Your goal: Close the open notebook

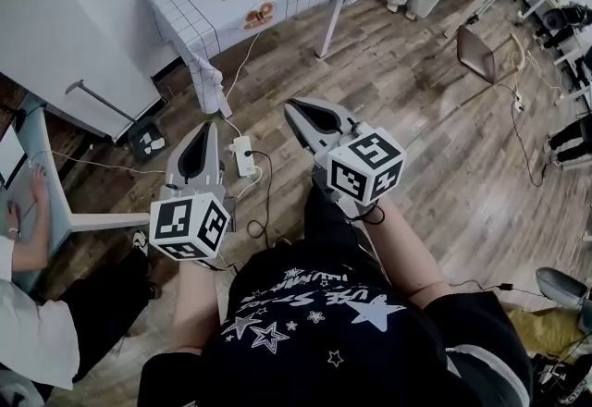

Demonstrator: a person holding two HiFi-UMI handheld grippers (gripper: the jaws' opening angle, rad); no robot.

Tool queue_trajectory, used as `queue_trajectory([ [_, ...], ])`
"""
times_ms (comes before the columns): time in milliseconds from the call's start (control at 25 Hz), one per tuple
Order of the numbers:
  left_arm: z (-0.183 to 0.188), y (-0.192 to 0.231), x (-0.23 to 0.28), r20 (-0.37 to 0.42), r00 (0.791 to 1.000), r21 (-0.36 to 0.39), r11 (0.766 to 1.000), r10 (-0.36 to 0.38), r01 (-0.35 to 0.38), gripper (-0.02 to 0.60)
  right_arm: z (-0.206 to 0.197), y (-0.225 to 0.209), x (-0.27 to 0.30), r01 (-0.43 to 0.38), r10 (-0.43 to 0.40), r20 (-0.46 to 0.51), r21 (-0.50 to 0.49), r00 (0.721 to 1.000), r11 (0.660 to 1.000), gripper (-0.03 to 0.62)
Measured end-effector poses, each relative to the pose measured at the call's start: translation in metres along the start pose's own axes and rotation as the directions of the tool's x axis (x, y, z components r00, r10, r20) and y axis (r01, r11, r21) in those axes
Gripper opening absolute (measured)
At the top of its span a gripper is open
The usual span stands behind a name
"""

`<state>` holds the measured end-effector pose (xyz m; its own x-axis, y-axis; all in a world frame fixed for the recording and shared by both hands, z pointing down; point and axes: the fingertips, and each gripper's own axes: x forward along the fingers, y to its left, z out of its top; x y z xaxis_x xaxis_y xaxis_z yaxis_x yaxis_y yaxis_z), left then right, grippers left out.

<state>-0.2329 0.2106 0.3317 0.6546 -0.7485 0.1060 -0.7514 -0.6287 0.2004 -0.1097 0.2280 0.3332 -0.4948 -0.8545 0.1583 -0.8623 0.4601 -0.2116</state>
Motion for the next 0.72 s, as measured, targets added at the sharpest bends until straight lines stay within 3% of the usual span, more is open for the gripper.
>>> queue_trajectory([
  [240,0.025,-0.046,0.016,-0.014,0.998,0.063,0.996,0.068,-0.067,0.008,0.028,-0.028,-0.024,-0.086,0.086,-0.003,0.017,0.996,0.996,0.017],
  [440,0.006,0.011,0.091,-0.048,0.993,0.025,0.994,0.109,-0.108,0.008,0.020,-0.095,0.052,-0.099,0.100,-0.030,0.044,0.995,0.994,0.017],
  [720,0.019,-0.009,0.166,-0.071,0.985,0.097,0.984,0.160,-0.152,0.008,0.048,-0.182,0.061,-0.113,0.116,-0.039,0.071,0.992,0.991,0.017],
])
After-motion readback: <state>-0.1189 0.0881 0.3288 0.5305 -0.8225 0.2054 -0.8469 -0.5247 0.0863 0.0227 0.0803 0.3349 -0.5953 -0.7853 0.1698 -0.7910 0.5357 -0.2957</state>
